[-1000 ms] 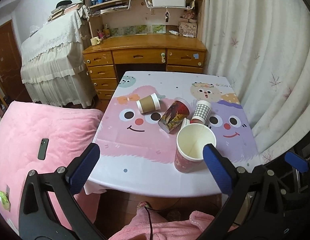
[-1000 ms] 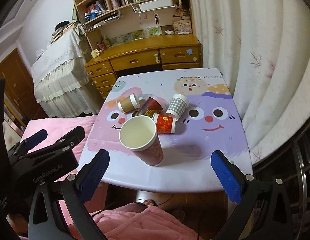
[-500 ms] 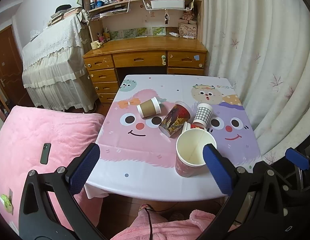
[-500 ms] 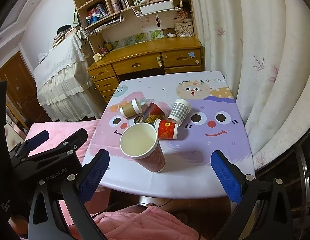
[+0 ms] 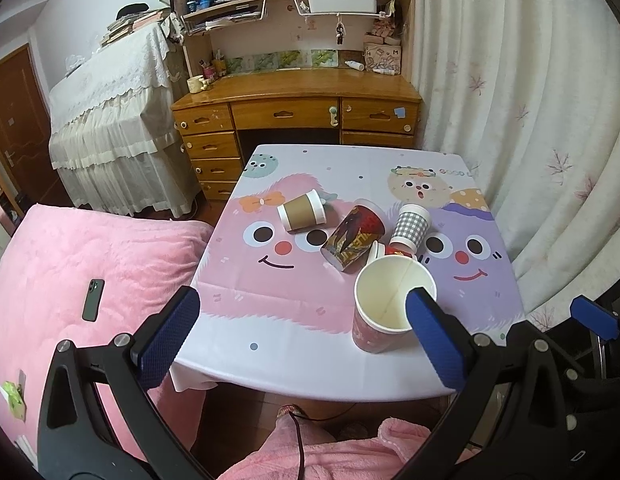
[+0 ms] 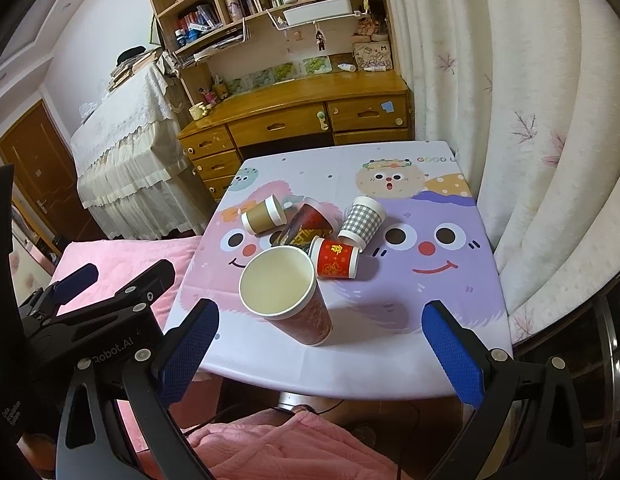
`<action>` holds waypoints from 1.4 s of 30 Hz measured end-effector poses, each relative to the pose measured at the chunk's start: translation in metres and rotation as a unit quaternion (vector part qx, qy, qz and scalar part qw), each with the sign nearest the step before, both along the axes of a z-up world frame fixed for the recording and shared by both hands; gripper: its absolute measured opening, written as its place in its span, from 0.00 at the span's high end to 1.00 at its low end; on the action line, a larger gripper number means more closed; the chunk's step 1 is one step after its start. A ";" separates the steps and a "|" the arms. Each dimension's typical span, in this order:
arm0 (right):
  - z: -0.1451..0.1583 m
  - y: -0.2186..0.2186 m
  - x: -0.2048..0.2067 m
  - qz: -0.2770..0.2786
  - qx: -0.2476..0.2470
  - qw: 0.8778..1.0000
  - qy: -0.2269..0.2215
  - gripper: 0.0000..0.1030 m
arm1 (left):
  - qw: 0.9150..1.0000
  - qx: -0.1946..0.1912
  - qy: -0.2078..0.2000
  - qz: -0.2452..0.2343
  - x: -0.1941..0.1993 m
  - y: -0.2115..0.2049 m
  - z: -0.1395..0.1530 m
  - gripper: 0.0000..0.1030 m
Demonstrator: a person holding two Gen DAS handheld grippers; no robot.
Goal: Flip cup upright
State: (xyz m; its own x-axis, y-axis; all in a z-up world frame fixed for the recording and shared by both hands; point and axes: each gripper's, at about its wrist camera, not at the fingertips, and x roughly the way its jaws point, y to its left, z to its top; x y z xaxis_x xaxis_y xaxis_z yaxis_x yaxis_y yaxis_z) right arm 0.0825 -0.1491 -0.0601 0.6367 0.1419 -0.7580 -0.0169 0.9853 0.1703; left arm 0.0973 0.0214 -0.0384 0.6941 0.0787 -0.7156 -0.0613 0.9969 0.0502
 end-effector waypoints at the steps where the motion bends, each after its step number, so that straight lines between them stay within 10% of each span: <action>1: -0.001 0.000 0.001 0.000 0.001 1.000 0.001 0.01 | 1.000 -0.001 0.002 0.000 0.001 0.000 -0.001 0.01; 42: -0.015 -0.009 0.000 -0.014 0.011 1.000 0.021 0.01 | 1.000 0.002 0.018 -0.014 0.006 -0.005 -0.009 0.01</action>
